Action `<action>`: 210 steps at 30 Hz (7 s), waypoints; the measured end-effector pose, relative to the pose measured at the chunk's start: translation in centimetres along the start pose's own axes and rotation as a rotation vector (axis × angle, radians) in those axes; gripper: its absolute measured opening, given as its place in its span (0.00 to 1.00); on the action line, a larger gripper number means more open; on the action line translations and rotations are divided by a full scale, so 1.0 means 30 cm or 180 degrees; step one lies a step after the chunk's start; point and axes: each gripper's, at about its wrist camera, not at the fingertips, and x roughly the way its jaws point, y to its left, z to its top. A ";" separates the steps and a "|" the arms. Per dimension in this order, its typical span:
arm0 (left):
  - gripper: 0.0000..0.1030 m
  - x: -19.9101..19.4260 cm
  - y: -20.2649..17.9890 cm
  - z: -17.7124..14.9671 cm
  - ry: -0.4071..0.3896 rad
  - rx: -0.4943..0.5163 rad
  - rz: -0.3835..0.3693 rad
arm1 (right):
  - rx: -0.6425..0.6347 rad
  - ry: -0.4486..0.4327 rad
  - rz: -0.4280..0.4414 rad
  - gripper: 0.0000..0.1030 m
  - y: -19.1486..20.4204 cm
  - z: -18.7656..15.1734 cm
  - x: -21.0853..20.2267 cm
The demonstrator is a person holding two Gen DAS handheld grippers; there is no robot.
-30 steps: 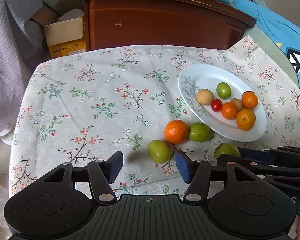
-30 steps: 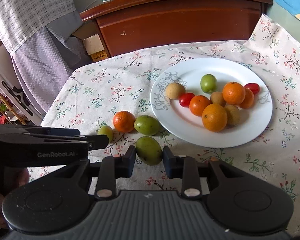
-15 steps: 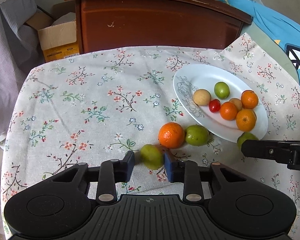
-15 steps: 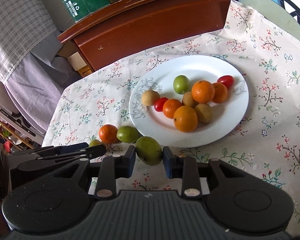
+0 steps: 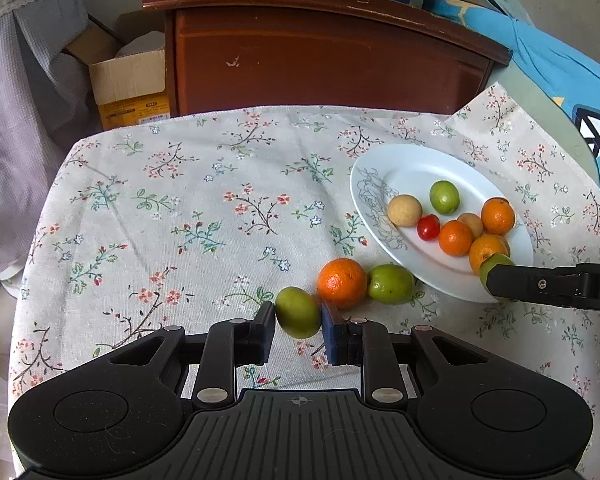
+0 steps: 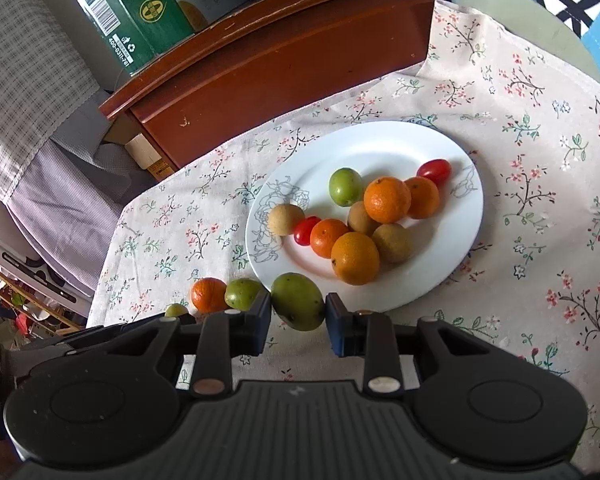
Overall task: Organize fruits
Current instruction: 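Carry both green fruits over the plate and open both tools to release them, then withdraw both open tools from the plate back to the last fruits, then grasp the orange with the left tool while the right tool grasps a green fruit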
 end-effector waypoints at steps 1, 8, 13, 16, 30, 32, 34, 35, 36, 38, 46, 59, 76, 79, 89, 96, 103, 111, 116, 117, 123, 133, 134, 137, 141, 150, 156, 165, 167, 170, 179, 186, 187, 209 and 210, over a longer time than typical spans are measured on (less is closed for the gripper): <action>0.22 -0.007 -0.003 0.006 -0.0026 -0.0004 -0.0018 | -0.0003 -0.0023 0.0011 0.29 -0.001 0.005 -0.006; 0.22 -0.055 -0.041 0.065 -0.0236 -0.0001 -0.0190 | -0.0010 -0.0194 0.0081 0.29 -0.008 0.040 -0.038; 0.22 -0.073 -0.063 0.106 -0.0313 -0.0033 -0.0337 | -0.0043 -0.0390 0.0077 0.29 -0.018 0.084 -0.071; 0.22 -0.069 -0.070 0.132 -0.0324 -0.0054 -0.0401 | 0.0004 -0.0469 0.0082 0.29 -0.043 0.119 -0.087; 0.22 0.019 -0.120 0.247 -0.0302 0.0091 -0.0536 | 0.0335 -0.0272 -0.0208 0.29 -0.143 0.121 -0.014; 0.22 0.039 -0.128 0.260 -0.0284 0.0118 -0.0562 | 0.0339 -0.0252 -0.0219 0.29 -0.148 0.123 0.002; 0.22 0.060 -0.137 0.270 -0.0260 0.0130 -0.0592 | 0.0329 -0.0250 -0.0194 0.29 -0.148 0.126 0.013; 0.22 0.069 -0.140 0.274 -0.0254 0.0142 -0.0602 | 0.0309 -0.0253 -0.0187 0.29 -0.145 0.129 0.018; 0.22 0.080 -0.146 0.277 -0.0249 0.0163 -0.0612 | 0.0282 -0.0261 -0.0180 0.29 -0.141 0.133 0.022; 0.22 0.096 -0.154 0.280 -0.0237 0.0195 -0.0620 | 0.0226 -0.0280 -0.0178 0.29 -0.132 0.140 0.030; 0.22 0.163 -0.179 0.290 -0.0160 0.0292 -0.0643 | 0.0066 -0.0333 -0.0156 0.29 -0.107 0.154 0.080; 0.22 0.236 -0.212 0.291 -0.0101 0.0371 -0.0666 | 0.0098 -0.0406 -0.0252 0.28 -0.122 0.175 0.140; 0.64 0.117 -0.202 0.321 -0.0352 0.0396 -0.0490 | 0.0076 -0.0587 -0.0199 0.31 -0.098 0.198 0.075; 0.66 0.086 -0.190 0.323 -0.0348 0.0453 -0.0356 | 0.0025 -0.0562 -0.0163 0.31 -0.082 0.189 0.062; 0.74 -0.006 -0.109 0.289 -0.0318 0.0380 -0.0096 | -0.0286 -0.0437 0.0026 0.32 0.003 0.115 0.018; 0.74 -0.056 -0.062 0.241 -0.0266 0.0251 -0.0017 | -0.0567 -0.0315 0.0188 0.32 0.072 0.053 0.026; 0.77 -0.073 -0.017 0.231 -0.0244 0.0157 0.0024 | -0.0902 -0.0137 0.0325 0.32 0.123 0.012 0.064; 0.77 -0.070 0.018 0.220 -0.0162 0.0072 0.0072 | -0.1350 -0.0069 0.0268 0.32 0.172 -0.029 0.125; 0.77 -0.066 0.039 0.211 -0.0112 0.0042 0.0123 | -0.1532 -0.0059 0.0249 0.32 0.187 -0.033 0.156; 0.77 -0.066 0.042 0.209 -0.0107 0.0038 0.0122 | -0.1539 -0.0044 0.0239 0.32 0.188 -0.035 0.163; 0.77 -0.065 0.051 0.202 -0.0091 0.0029 0.0139 | -0.1629 -0.0059 0.0177 0.32 0.185 -0.046 0.180; 0.77 -0.061 0.054 0.201 -0.0075 0.0010 0.0158 | -0.1909 -0.0025 0.0182 0.32 0.217 -0.046 0.175; 0.77 -0.060 0.054 0.201 -0.0071 0.0009 0.0153 | -0.2005 -0.0052 0.0132 0.32 0.223 -0.054 0.180; 0.77 -0.062 0.053 0.200 -0.0071 0.0017 0.0150 | -0.2186 -0.0071 0.0044 0.32 0.229 -0.063 0.192; 0.77 -0.061 0.055 0.200 -0.0059 0.0015 0.0154 | -0.2342 -0.0097 -0.0021 0.32 0.234 -0.071 0.199; 0.77 -0.042 0.063 0.198 0.0041 -0.0024 0.0111 | -0.2455 -0.0151 -0.0146 0.28 0.253 -0.089 0.198; 0.77 -0.021 0.063 0.194 0.0157 -0.0010 0.0034 | -0.1894 0.0066 0.0143 0.28 0.232 -0.065 0.141; 0.76 0.015 0.004 0.131 0.0192 0.0321 -0.0049 | -0.0611 0.0401 0.0146 0.28 0.109 -0.095 0.048; 0.75 0.024 -0.012 0.117 0.0173 0.0409 -0.0063 | -0.0434 0.0408 0.0123 0.28 0.086 -0.105 0.043; 0.73 0.039 -0.025 0.104 0.0168 0.0458 -0.0111 | -0.0421 0.0386 0.0104 0.28 0.086 -0.102 0.047; 0.67 0.083 -0.042 0.098 0.0146 0.0459 -0.0198 | -0.0418 0.0383 0.0105 0.31 0.091 -0.105 0.050; 0.50 0.122 -0.060 0.084 0.0210 0.0509 -0.0197 | -0.0478 0.0400 0.0125 0.32 0.094 -0.111 0.050; 0.48 0.126 -0.062 0.081 0.0224 0.0516 -0.0195 | -0.0463 0.0414 0.0132 0.33 0.094 -0.112 0.051; 0.29 0.111 -0.060 0.090 0.0157 0.0456 -0.0157 | -0.0673 0.0392 0.0131 0.33 0.122 -0.128 0.055; 0.29 0.108 -0.060 0.094 0.0142 0.0441 -0.0169 | -0.0671 0.0345 0.0126 0.33 0.123 -0.120 0.046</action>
